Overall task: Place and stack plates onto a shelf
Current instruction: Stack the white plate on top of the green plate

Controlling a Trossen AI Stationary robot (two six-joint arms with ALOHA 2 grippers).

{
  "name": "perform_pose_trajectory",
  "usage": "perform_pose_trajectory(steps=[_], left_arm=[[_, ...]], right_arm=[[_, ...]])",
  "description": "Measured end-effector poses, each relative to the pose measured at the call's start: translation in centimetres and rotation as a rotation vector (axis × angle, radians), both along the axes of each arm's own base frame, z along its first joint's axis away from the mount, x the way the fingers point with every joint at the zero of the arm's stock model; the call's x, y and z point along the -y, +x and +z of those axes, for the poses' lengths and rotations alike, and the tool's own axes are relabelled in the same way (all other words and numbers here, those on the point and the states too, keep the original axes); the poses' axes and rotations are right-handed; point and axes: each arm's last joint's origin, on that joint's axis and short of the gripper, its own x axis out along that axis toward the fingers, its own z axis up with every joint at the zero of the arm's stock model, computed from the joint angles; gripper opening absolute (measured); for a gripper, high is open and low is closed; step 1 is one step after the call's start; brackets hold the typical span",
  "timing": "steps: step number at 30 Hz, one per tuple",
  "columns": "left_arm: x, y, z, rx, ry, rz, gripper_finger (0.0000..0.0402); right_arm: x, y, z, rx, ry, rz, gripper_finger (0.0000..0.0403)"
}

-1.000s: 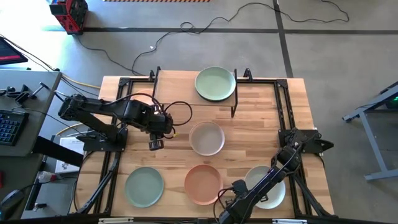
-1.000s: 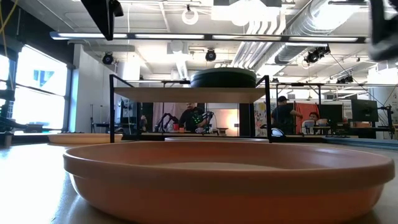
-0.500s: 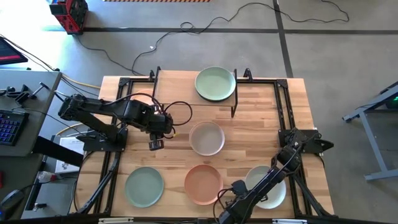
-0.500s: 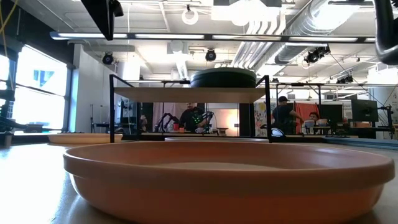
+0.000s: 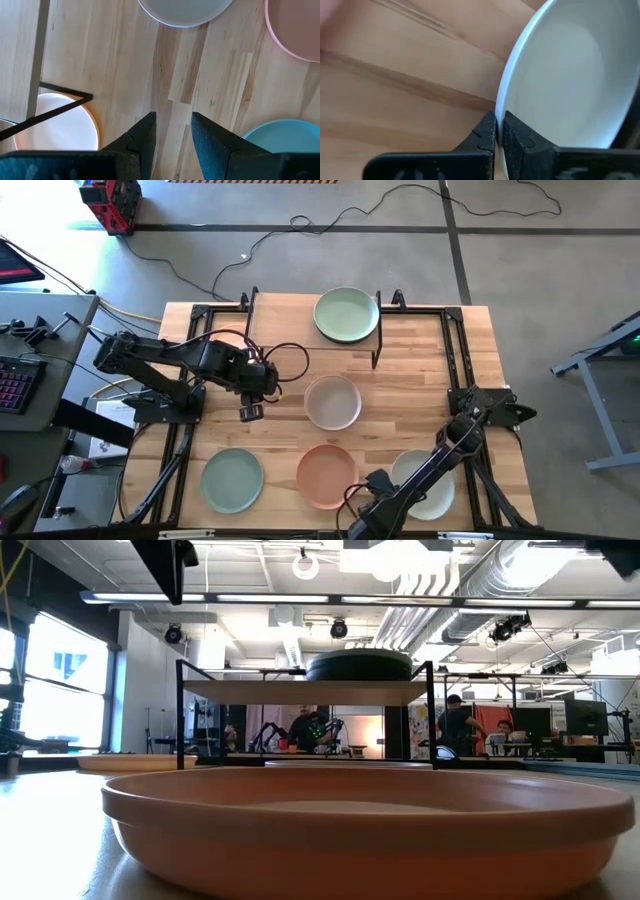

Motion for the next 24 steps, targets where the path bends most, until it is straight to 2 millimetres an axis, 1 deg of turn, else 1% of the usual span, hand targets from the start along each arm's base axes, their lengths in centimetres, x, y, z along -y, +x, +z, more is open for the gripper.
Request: perform_pose_trajectory(steps=[4, 6, 11, 17, 24], left_arm=[[0.0, 0.0, 0.0, 0.001, 0.000, 0.000, 0.0113], [0.0, 0.0, 0.0, 0.002, 0.000, -0.001, 0.0113], [0.0, 0.2, 0.0, 0.018, -0.002, -0.002, 0.0113], [0.0, 0.2, 0.1, 0.025, -0.004, -0.002, 0.0113], [0.0, 0.2, 0.1, 0.024, -0.004, -0.002, 0.0113]], right_arm=[[-0.1, 0.6, 1.6, 0.106, -0.027, -0.019, 0.0000], [-0.1, 0.8, 2.0, 0.141, -0.028, -0.018, 0.0000], [0.2, 1.5, 2.7, 0.165, -0.013, -0.033, 0.0000], [0.8, 2.4, 3.4, 0.233, -0.047, -0.033, 0.0000], [1.5, 2.6, 4.9, 0.310, -0.075, -0.024, 0.0000]])
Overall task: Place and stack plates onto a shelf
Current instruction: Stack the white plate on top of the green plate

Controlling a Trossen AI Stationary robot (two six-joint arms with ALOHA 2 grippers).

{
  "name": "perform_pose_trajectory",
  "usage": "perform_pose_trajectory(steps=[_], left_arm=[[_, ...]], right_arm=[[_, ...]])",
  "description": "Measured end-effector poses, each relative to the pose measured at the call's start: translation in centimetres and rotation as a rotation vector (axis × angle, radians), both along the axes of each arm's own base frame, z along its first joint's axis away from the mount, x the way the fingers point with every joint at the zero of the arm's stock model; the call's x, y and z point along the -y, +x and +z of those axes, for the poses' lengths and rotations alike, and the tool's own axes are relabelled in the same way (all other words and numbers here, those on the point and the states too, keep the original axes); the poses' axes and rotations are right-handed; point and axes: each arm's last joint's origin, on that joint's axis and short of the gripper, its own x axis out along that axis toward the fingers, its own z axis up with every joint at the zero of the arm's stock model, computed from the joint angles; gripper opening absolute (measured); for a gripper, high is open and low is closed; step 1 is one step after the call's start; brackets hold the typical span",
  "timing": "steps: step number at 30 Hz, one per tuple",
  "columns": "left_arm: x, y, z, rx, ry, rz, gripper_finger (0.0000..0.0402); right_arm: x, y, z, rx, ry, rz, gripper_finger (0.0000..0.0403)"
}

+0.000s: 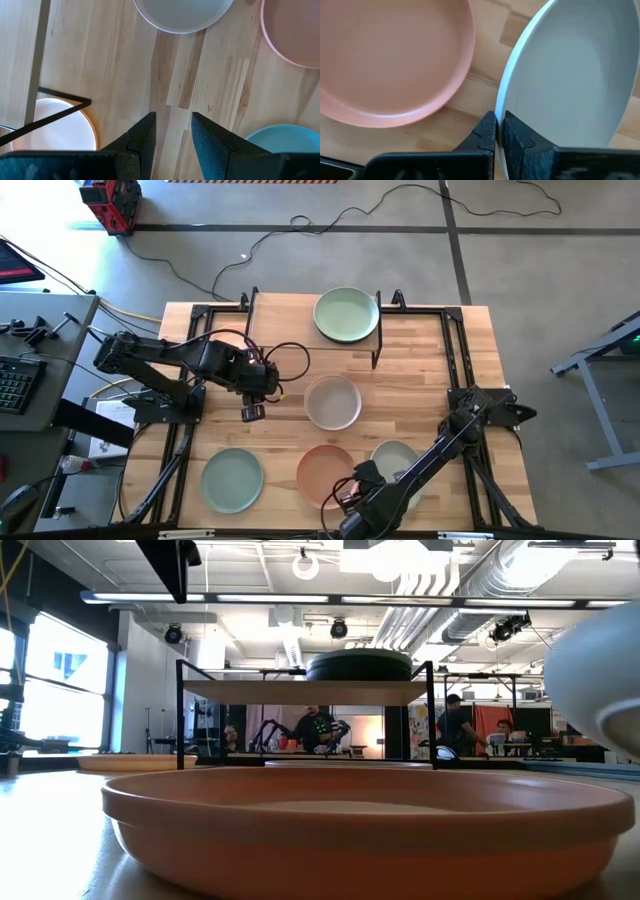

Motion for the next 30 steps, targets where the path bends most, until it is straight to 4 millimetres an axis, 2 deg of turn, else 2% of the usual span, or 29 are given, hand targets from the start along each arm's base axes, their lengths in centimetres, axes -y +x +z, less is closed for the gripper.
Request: perform_pose_trajectory(steps=[9, 21, 30], left_arm=[[0.0, 0.0, 0.0, 0.000, 0.000, 0.001, 0.0113], [0.0, 0.0, 0.0, -0.005, 0.006, -0.020, 0.0113], [-0.1, 0.0, 0.0, -0.002, 0.039, -0.017, 0.0113]], right_arm=[[1.6, 0.3, 2.7, 0.128, -0.069, 0.034, 0.0000], [5.8, 1.5, 6.5, 0.222, -0.158, 0.128, 0.0000], [9.5, 1.2, 10.9, 0.319, -0.303, 0.243, 0.0000]])
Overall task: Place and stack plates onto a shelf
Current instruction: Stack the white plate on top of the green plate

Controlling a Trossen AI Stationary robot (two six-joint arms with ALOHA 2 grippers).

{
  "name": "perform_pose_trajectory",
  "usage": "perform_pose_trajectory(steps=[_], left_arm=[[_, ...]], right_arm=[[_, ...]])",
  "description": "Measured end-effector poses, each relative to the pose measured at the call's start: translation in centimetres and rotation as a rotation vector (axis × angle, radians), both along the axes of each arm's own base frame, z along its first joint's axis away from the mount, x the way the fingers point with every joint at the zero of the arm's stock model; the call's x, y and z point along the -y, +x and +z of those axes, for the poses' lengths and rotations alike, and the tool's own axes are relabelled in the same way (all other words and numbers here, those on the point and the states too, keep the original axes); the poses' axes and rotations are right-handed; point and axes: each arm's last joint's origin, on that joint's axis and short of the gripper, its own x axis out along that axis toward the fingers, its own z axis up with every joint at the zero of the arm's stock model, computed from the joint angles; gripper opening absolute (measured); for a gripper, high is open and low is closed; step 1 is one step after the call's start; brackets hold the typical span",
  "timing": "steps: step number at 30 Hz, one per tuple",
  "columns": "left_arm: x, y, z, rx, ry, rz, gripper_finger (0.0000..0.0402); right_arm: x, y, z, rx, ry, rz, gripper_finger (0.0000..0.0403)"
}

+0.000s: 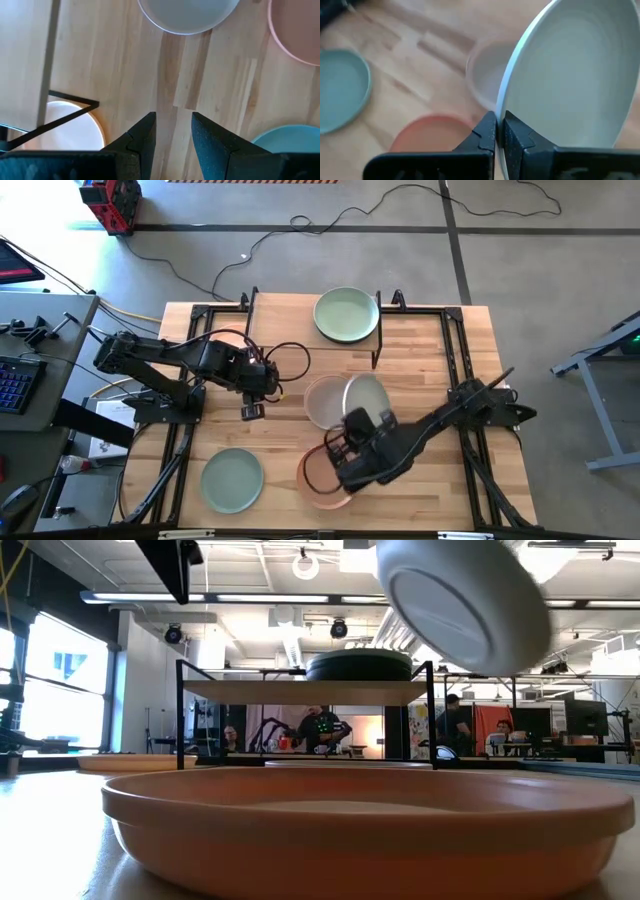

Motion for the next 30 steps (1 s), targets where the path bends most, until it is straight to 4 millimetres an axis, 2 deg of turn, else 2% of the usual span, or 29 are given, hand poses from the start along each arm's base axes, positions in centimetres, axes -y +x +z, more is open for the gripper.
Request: perform_pose_trajectory(steps=[7, 15, 25, 30], left_arm=[[-0.2, 0.0, 0.0, 0.000, 0.012, 0.012, 0.0113], [-0.8, 0.1, 0.0, -0.001, 0.012, 0.035, 0.0113], [-2.3, -0.2, -0.1, -0.025, -0.001, 0.165, 0.0113], [-3.5, -1.1, -0.2, -0.104, 0.033, 0.264, 0.0113]], right_arm=[[4.9, -0.1, 3.4, -0.040, -0.158, 0.126, 0.0000], [11.7, -0.2, 6.0, -0.212, -0.306, 0.277, 0.0000], [19.3, 0.0, 6.7, -0.495, -0.401, 0.493, 0.0000], [22.8, 0.5, 6.8, -0.533, -0.382, 0.616, 0.0000]])
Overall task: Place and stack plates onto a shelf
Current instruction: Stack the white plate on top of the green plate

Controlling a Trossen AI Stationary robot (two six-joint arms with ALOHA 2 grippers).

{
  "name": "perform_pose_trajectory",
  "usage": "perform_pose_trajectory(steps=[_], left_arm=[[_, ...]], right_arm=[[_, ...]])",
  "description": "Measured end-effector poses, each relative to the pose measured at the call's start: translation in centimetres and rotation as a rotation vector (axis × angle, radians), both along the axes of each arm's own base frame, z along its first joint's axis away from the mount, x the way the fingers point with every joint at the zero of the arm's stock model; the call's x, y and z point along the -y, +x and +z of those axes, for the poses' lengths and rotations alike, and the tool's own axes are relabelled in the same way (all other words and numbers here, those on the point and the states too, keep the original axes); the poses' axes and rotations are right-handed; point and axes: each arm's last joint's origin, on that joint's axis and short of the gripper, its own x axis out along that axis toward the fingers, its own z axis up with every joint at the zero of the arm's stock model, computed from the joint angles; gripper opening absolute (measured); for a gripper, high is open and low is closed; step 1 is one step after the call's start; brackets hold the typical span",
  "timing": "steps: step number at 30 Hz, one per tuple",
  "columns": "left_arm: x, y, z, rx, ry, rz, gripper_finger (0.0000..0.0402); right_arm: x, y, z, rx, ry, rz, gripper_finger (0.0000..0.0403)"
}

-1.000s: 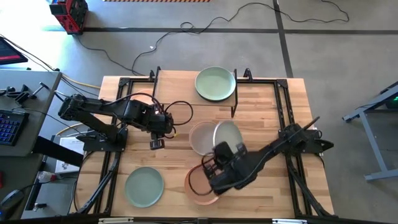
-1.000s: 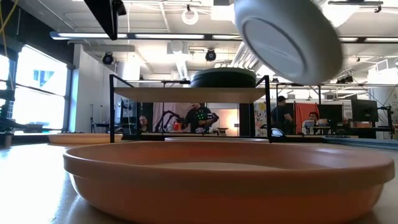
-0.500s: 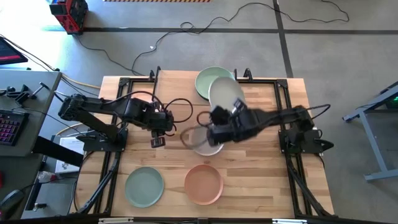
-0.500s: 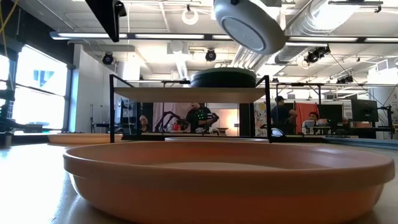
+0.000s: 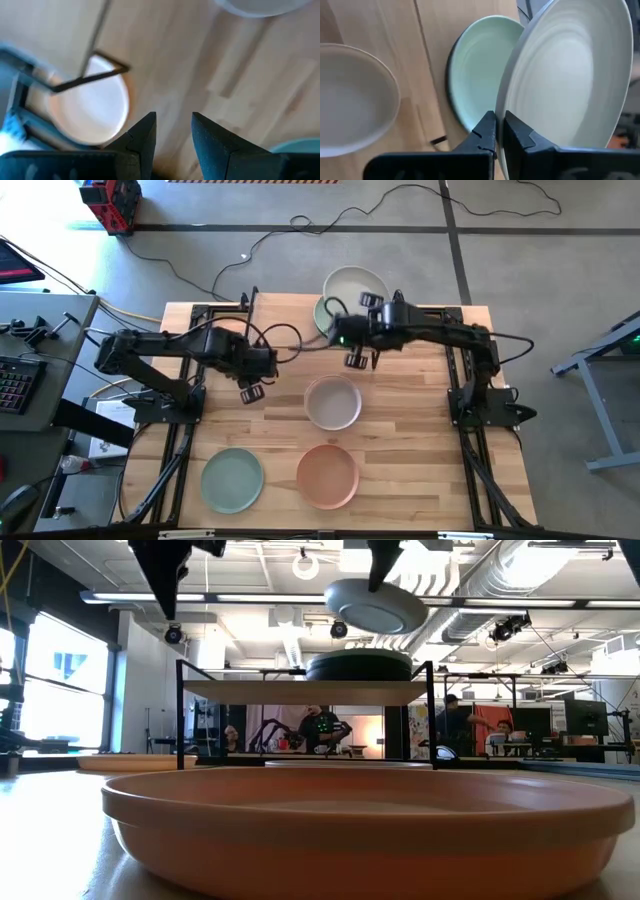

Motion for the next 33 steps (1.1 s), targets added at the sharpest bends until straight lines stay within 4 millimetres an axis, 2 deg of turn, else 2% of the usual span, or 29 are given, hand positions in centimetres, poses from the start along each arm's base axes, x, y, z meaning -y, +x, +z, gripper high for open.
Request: perform_pose_trajectory(steps=[7, 14, 25, 33], left_arm=[[-1.5, -0.8, 0.0, -0.058, 0.040, 0.126, 0.0113], [-2.6, -1.5, 0.4, -0.053, 0.043, 0.195, 0.0113], [-3.9, -1.8, 0.6, -0.021, 0.071, 0.302, 0.0113], [-3.9, -1.6, 0.6, 0.004, 0.070, 0.303, 0.0113]], right_arm=[[3.7, 0.0, 0.0, -0.044, 0.094, 0.146, 0.0000], [6.3, -0.6, -0.1, -0.050, 0.195, 0.240, 0.0000], [7.5, -1.0, -0.3, -0.055, 0.297, 0.380, 0.0000], [8.4, -1.5, -0.6, -0.073, 0.333, 0.362, 0.0000]])
